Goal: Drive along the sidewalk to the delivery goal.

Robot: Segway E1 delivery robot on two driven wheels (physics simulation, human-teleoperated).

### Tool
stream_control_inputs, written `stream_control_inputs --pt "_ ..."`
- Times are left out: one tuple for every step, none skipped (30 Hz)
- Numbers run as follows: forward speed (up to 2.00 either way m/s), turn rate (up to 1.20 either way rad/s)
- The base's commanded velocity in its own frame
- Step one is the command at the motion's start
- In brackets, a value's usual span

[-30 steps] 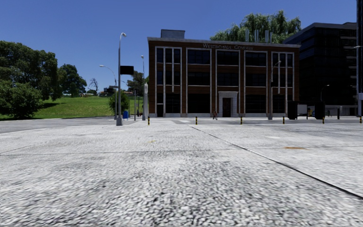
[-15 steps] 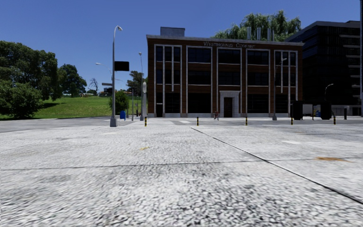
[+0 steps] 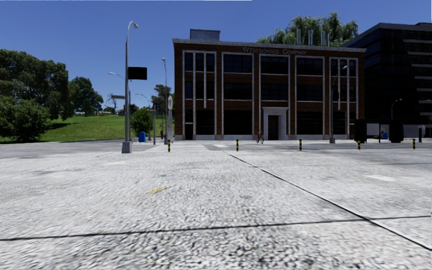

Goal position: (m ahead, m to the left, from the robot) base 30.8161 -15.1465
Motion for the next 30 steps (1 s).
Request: stream_control_inputs --pt "2.0 0.04" --pt "2.0 0.04" --pt "2.0 0.07" --pt "2.0 0.11" --pt "2.0 0.25" --pt "2.0 0.31" --pt "2.0 0.33" --pt "2.0 0.33" --pt "2.0 0.3" --pt "2.0 0.07" --pt "2.0 0.0" --pt "2.0 0.0" --pt "2.0 0.0" --pt "2.0 0.0" --pt "2.0 0.0" --pt "2.0 0.0" --pt "2.0 0.0" --pt "2.0 0.0" --pt "2.0 0.0" --pt "2.0 0.0" --pt "2.0 0.0" --pt "2.0 0.0" --pt "2.0 0.0" --pt "2.0 0.0" --pt "2.0 0.0" --pt "2.0 0.1" --pt "2.0 0.1" --pt "2.0 0.16" --pt "2.0 0.2" --pt "2.0 0.23"
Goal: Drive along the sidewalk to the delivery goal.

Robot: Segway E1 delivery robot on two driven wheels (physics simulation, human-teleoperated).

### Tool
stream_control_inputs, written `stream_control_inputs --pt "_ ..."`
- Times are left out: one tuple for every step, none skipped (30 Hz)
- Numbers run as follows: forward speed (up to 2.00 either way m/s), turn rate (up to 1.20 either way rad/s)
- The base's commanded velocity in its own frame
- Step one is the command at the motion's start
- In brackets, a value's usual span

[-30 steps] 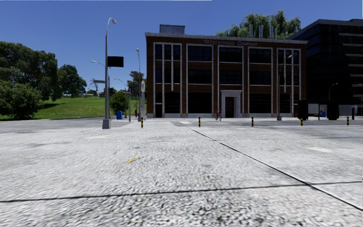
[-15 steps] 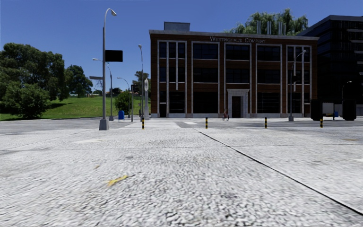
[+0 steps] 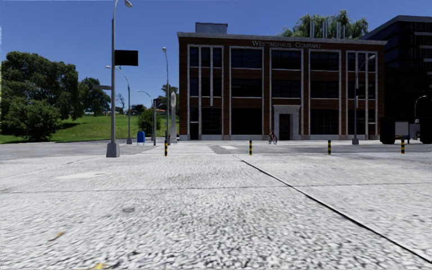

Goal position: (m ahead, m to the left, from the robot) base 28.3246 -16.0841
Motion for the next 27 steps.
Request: stream_control_inputs --pt "2.0 0.26" --pt "2.0 0.27" --pt "2.0 0.27" --pt "2.0 0.28" --pt "2.0 0.28" --pt "2.0 0.28" --pt "2.0 0.28" --pt "2.0 0.25" --pt "2.0 0.18" --pt "2.0 0.18" --pt "2.0 0.16" --pt "2.0 0.15" --pt "2.0 0.15" --pt "2.0 0.15" --pt "2.0 0.15" --pt "2.0 0.15" --pt "2.0 0.15" --pt "2.0 0.19" --pt "2.0 0.25" --pt "2.0 0.34" --pt "2.0 0.36" --pt "2.0 0.36" --pt "2.0 0.36" --pt "2.0 0.36" --pt "2.0 0.36" --pt "2.0 0.36" --pt "2.0 0.24"
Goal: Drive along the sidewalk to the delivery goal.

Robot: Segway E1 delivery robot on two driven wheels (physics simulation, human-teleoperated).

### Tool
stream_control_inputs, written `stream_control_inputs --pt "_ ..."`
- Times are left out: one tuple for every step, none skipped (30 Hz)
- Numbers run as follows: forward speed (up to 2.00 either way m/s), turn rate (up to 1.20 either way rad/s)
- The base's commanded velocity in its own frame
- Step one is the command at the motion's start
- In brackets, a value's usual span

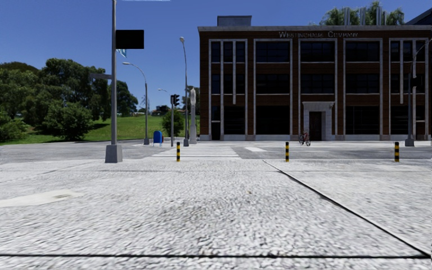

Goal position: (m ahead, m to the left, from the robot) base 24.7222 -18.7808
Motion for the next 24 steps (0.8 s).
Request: stream_control_inputs --pt "2.0 0.24" --pt "2.0 0.17" --pt "2.0 0.14" --pt "2.0 0.14" --pt "2.0 0.14" --pt "2.0 0.08" --pt "2.0 0.0" --pt "2.0 0.0" --pt "2.0 0.0" --pt "2.0 0.0" --pt "2.0 0.0" --pt "2.0 0.0" --pt "2.0 0.0" --pt "2.0 0.0" --pt "2.0 0.0" --pt "2.0 0.0" --pt "2.0 0.0" --pt "2.0 0.0" --pt "2.0 0.0" --pt "2.0 0.0" --pt "2.0 0.0" --pt "2.0 0.0" --pt "2.0 0.0" --pt "2.0 0.04"
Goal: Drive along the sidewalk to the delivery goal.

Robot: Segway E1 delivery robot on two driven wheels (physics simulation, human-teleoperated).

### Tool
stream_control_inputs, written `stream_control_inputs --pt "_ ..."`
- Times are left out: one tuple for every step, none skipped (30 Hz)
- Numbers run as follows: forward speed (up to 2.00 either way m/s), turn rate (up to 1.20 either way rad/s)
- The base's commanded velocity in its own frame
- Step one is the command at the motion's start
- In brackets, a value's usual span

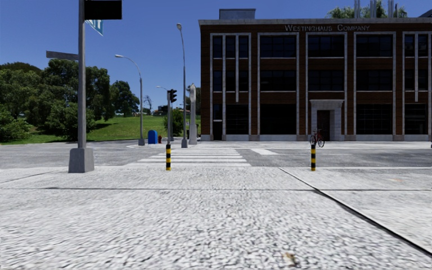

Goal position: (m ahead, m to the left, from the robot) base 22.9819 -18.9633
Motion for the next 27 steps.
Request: stream_control_inputs --pt "2.0 0.09" --pt "2.0 0.16" --pt "2.0 0.16" --pt "2.0 0.18" --pt "2.0 0.24" --pt "2.0 0.28" --pt "2.0 0.29" --pt "2.0 0.3" --pt "2.0 0.3" --pt "2.0 0.27" --pt "2.0 0.11" --pt "2.0 0.0" --pt "2.0 0.0" --pt "2.0 0.0" --pt "2.0 0.0" --pt "2.0 0.0" --pt "2.0 0.0" --pt "2.0 0.0" --pt "2.0 0.0" --pt "2.0 0.0" --pt "2.0 0.0" --pt "2.0 0.0" --pt "2.0 0.0" --pt "2.0 0.0" --pt "2.0 0.0" --pt "2.0 0.0" --pt "2.0 0.0"
